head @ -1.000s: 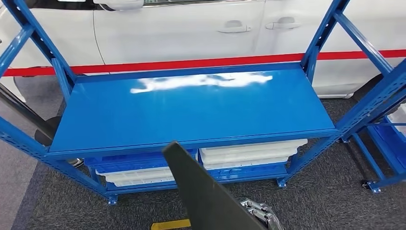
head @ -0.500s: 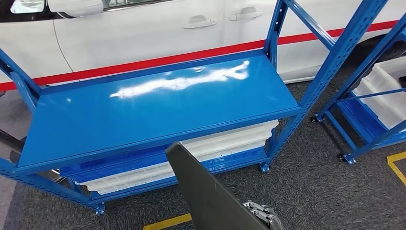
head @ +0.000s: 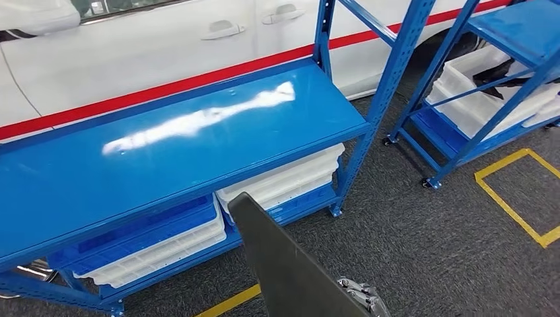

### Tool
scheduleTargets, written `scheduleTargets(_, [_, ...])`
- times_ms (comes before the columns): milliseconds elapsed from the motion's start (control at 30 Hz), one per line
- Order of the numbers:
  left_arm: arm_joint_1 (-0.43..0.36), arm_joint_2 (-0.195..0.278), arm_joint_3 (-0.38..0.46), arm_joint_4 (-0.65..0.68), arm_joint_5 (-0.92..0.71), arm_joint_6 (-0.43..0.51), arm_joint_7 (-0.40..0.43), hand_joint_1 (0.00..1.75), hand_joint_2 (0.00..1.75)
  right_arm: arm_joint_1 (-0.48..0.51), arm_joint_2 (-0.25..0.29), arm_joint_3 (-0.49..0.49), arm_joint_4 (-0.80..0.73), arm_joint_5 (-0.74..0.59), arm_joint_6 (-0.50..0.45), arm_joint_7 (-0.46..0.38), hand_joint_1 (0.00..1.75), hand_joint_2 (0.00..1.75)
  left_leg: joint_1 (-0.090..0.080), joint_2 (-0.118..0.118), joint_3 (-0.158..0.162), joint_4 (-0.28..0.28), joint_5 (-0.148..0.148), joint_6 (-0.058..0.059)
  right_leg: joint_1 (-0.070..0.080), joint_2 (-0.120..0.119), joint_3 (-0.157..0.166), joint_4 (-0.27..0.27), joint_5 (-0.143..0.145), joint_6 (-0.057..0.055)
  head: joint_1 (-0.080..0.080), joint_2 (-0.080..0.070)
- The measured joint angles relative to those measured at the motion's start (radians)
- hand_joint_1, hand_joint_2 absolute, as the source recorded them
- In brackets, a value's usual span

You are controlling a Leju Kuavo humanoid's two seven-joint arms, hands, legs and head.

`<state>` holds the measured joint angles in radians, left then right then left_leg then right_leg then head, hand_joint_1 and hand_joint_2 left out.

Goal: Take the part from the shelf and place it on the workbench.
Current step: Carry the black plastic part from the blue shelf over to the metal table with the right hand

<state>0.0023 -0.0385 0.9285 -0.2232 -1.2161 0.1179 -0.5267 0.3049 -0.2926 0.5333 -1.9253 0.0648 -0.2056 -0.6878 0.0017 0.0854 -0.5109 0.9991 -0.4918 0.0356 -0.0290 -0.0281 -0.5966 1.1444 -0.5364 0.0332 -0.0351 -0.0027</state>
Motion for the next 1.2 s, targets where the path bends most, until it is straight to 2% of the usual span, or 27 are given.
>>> scheduleTargets(67, [-0.002, 0.0, 0.0, 0.0, -0.003, -0.002, 0.0, 0.0, 0.0, -0.002, 0.0, 0.0, 0.0, 0.0, 0.001, 0.001, 1.75, 1.75, -0.004, 0.018, -0.001, 0.007, -0.002, -0.011, 0.006, -0.033, 0.062, -0.106, 0.028, -0.009, 0.0, 0.0])
scheduleTargets(100, [-0.004, 0.0, 0.0, 0.0, -0.004, -0.003, 0.0, 0.0, 0.0, -0.002, 0.0, 0.0, 0.0, 0.0, 0.002, 0.002, 1.75, 1.75, -0.006, 0.027, -0.001, 0.009, -0.002, -0.017, 0.011, -0.04, 0.07, -0.127, 0.03, -0.014, 0.0, 0.0])
scheduleTargets(167, [-0.006, 0.001, 0.0, 0.0, -0.008, -0.004, -0.002, 0.0, 0.0, -0.001, 0.0, 0.0, 0.0, 0.0, 0.004, 0.003, 1.75, 1.75, -0.007, 0.042, -0.002, 0.01, -0.001, -0.029, 0.014, -0.021, 0.062, -0.13, 0.037, -0.027, 0.0, 0.0])
scheduleTargets(200, [-0.008, 0.001, 0.0, 0.0, -0.01, -0.006, -0.003, 0.0, 0.0, 0.0, 0.0, 0.0, 0.0, 0.0, 0.004, 0.003, 1.75, 1.75, -0.005, 0.035, -0.003, 0.014, -0.007, -0.036, 0.013, -0.012, 0.059, -0.133, 0.041, -0.034, 0.0, 0.0])
scheduleTargets(233, [-0.008, 0.001, 0.0, 0.0, -0.012, -0.007, -0.005, 0.0, 0.0, 0.0, 0.0, 0.0, 0.0, 0.001, 0.004, 0.003, 1.75, 1.75, -0.003, 0.014, -0.009, 0.03, -0.023, -0.042, 0.01, -0.003, 0.056, -0.137, 0.047, -0.042, 0.0, 0.0])
scheduleTargets(267, [-0.007, 0.001, 0.0, 0.0, -0.013, -0.007, -0.006, 0.0, 0.0, -0.001, -0.001, 0.0, 0.0, 0.002, 0.004, 0.004, 1.75, 1.75, -0.001, -0.015, -0.023, 0.065, -0.051, -0.047, 0.008, 0.006, 0.053, -0.14, 0.052, -0.05, 0.0, 0.0])
scheduleTargets(333, [-0.002, 0.002, 0.0, 0.0, -0.014, -0.008, -0.007, 0.0, 0.0, -0.003, -0.003, 0.0, 0.0, 0.003, 0.004, 0.004, 1.75, 1.75, 0.002, -0.067, -0.07, 0.188, -0.124, -0.052, 0.009, 0.026, 0.044, -0.14, 0.06, -0.059, 0.0, 0.0])
scheduleTargets(367, [0.001, 0.002, 0.0, 0.0, -0.015, -0.008, -0.007, 0.0, 0.0, -0.003, -0.003, 0.0, 0.0, 0.003, 0.004, 0.005, 1.75, 1.75, 0.002, -0.076, -0.095, 0.253, -0.152, -0.053, 0.01, 0.039, 0.039, -0.139, 0.063, -0.06, 0.0, 0.0])
scheduleTargets(400, [0.002, 0.003, 0.0, 0.0, -0.016, -0.008, -0.008, 0.0, 0.0, -0.003, -0.003, 0.0, 0.0, 0.003, 0.004, 0.005, 1.75, 1.75, 0.002, -0.079, -0.111, 0.294, -0.162, -0.053, 0.01, 0.052, 0.036, -0.138, 0.066, -0.06, 0.0, 0.0])
scheduleTargets(433, [0.003, 0.002, 0.0, 0.0, -0.021, -0.008, -0.01, 0.0, 0.0, -0.003, -0.003, 0.0, 0.0, 0.003, 0.002, 0.006, 1.75, 1.75, 0.002, -0.08, -0.11, 0.299, -0.152, -0.053, 0.011, 0.066, 0.033, -0.136, 0.068, -0.058, 0.0, 0.0])
scheduleTargets(467, [0.003, -0.001, -0.002, 0.0, -0.035, -0.001, -0.012, 0.0, 0.0, -0.002, -0.003, 0.0, 0.0, 0.007, -0.005, 0.006, 1.75, 1.75, 0.003, -0.084, -0.092, 0.264, -0.124, -0.052, 0.011, 0.08, 0.032, -0.133, 0.069, -0.057, 0.0, 0.0])
scheduleTargets(500, [0.003, -0.014, -0.007, 0.0, -0.06, 0.021, -0.004, 0.0, 0.0, -0.001, -0.003, 0.0, -0.001, 0.014, -0.017, 0.01, 1.75, 1.75, 0.004, -0.096, -0.061, 0.202, -0.086, -0.05, 0.011, 0.093, 0.031, -0.129, 0.07, -0.055, 0.0, 0.0])
scheduleTargets(533, [0.001, -0.038, -0.015, 0.001, -0.09, 0.069, 0.018, 0.0, 0.0, 0.001, -0.004, -0.002, -0.006, 0.024, -0.033, 0.018, 1.75, 1.75, 0.005, -0.124, -0.029, 0.134, -0.055, -0.045, 0.01, 0.105, 0.027, -0.124, 0.07, -0.051, 0.0, 0.0])
scheduleTargets(567, [-0.004, -0.074, -0.027, 0.008, -0.118, 0.14, 0.053, 0.0, 0.0, 0.002, -0.004, -0.006, -0.013, 0.035, -0.048, 0.03, 1.75, 1.75, 0.006, -0.15, -0.006, 0.078, -0.036, -0.041, 0.01, 0.116, 0.021, -0.118, 0.07, -0.045, 0.0, 0.0])
scheduleTargets(633, [-0.028, -0.158, -0.056, 0.043, -0.144, 0.289, 0.123, 0.0, 0.0, 0.004, -0.004, -0.017, -0.032, 0.05, -0.064, 0.055, 1.75, 1.75, 0.003, -0.181, 0.006, 0.03, -0.028, -0.031, 0.006, 0.136, 0.005, -0.11, 0.077, -0.028, 0.0, 0.0])
scheduleTargets(700, [-0.052, -0.225, -0.082, 0.083, -0.147, 0.35, 0.148, 0.0, 0.0, 0.005, -0.002, -0.025, -0.046, 0.054, -0.066, 0.065, 1.75, 1.75, 0.003, -0.159, 0.003, 0.025, -0.023, -0.02, 0.002, 0.155, -0.006, -0.111, 0.086, -0.011, 0.0, 0.0])
scheduleTargets(733, [-0.058, -0.246, -0.092, 0.093, -0.146, 0.35, 0.15, 0.0, 0.0, 0.007, 0.002, -0.028, -0.049, 0.055, -0.065, 0.066, 1.75, 1.75, 0.005, -0.144, 0.004, 0.022, -0.019, -0.014, 0.004, 0.144, -0.013, -0.104, 0.082, -0.006, 0.0, 0.0])
scheduleTargets(767, [-0.059, -0.264, -0.1, 0.097, -0.146, 0.34, 0.151, 0.0, 0.0, 0.009, 0.005, -0.032, -0.051, 0.055, -0.065, 0.066, 1.75, 1.75, 0.008, -0.127, 0.003, 0.018, -0.015, -0.008, 0.008, 0.122, -0.025, -0.08, 0.066, -0.003, 0.001, 0.0])
scheduleTargets(833, [-0.055, -0.279, -0.112, 0.094, -0.142, 0.313, 0.152, 0.0, 0.0, 0.013, 0.01, -0.041, -0.053, 0.055, -0.064, 0.063, 1.75, 1.75, 0.006, -0.091, 0.0, 0.015, -0.011, 0.0, 0.011, 0.061, -0.07, 0.021, 0.004, 0.0, 0.002, 0.0])
scheduleTargets(900, [-0.05, -0.287, -0.119, 0.085, -0.14, 0.292, 0.151, 0.0, 0.0, 0.013, 0.011, -0.046, -0.053, 0.052, -0.063, 0.06, 1.75, 1.75, 0.0, -0.056, -0.005, 0.016, -0.01, 0.004, 0.007, 0.037, -0.115, 0.132, -0.048, 0.003, 0.003, 0.0])
scheduleTargets(933, [-0.05, -0.292, -0.124, 0.082, -0.141, 0.285, 0.151, 0.0, 0.0, 0.014, 0.011, -0.048, -0.053, 0.049, -0.062, 0.059, 1.75, 1.75, -0.001, -0.04, -0.006, 0.016, -0.01, 0.004, 0.005, 0.032, -0.12, 0.152, -0.05, 0.004, 0.003, 0.0])
scheduleTargets(967, [-0.05, -0.299, -0.129, 0.079, -0.143, 0.28, 0.15, 0.0, 0.0, 0.014, 0.011, -0.048, -0.053, 0.046, -0.06, 0.058, 1.75, 1.75, -0.002, -0.026, -0.006, 0.017, -0.011, 0.004, 0.004, 0.028, -0.106, 0.137, -0.035, 0.003, 0.003, 0.0])
scheduleTargets(1000, [-0.051, -0.303, -0.135, 0.078, -0.144, 0.278, 0.15, 0.0, 0.0, 0.015, 0.011, -0.049, -0.053, 0.044, -0.059, 0.057, 1.75, 1.75, -0.002, -0.013, -0.005, 0.017, -0.013, 0.004, 0.004, 0.019, -0.075, 0.088, -0.007, 0.002, 0.003, 0.0])
scheduleTargets(1033, [-0.051, -0.307, -0.141, 0.076, -0.145, 0.278, 0.151, 0.0, 0.0, 0.016, 0.011, -0.049, -0.053, 0.043, -0.057, 0.055, 1.75, 1.75, -0.002, -0.002, -0.003, 0.017, -0.014, 0.002, 0.006, -0.003, -0.035, 0.022, 0.022, -0.002, 0.003, 0.0])
scheduleTargets(1100, [-0.051, -0.31, -0.152, 0.072, -0.145, 0.28, 0.153, 0.0, 0.0, 0.015, 0.011, -0.05, -0.053, 0.041, -0.056, 0.051, 1.75, 1.75, -0.007, 0.017, -0.001, 0.019, -0.019, -0.006, 0.015, -0.047, 0.024, -0.086, 0.052, -0.012, 0.002, 0.0])
scheduleTargets(1133, [-0.051, -0.311, -0.157, 0.07, -0.145, 0.281, 0.154, 0.0, 0.0, 0.015, 0.011, -0.05, -0.054, 0.04, -0.056, 0.049, 1.75, 1.75, -0.01, 0.026, 0.0, 0.02, -0.021, -0.011, 0.02, -0.058, 0.034, -0.11, 0.053, -0.017, 0.002, 0.0])
scheduleTargets(1200, [-0.051, -0.312, -0.163, 0.069, -0.145, 0.281, 0.155, 0.0, 0.0, 0.018, 0.011, -0.051, -0.056, 0.04, -0.056, 0.047, 1.75, 1.75, -0.012, 0.049, 0.002, 0.02, -0.024, -0.02, 0.023, -0.04, 0.031, -0.12, 0.052, -0.029, 0.002, 0.0])
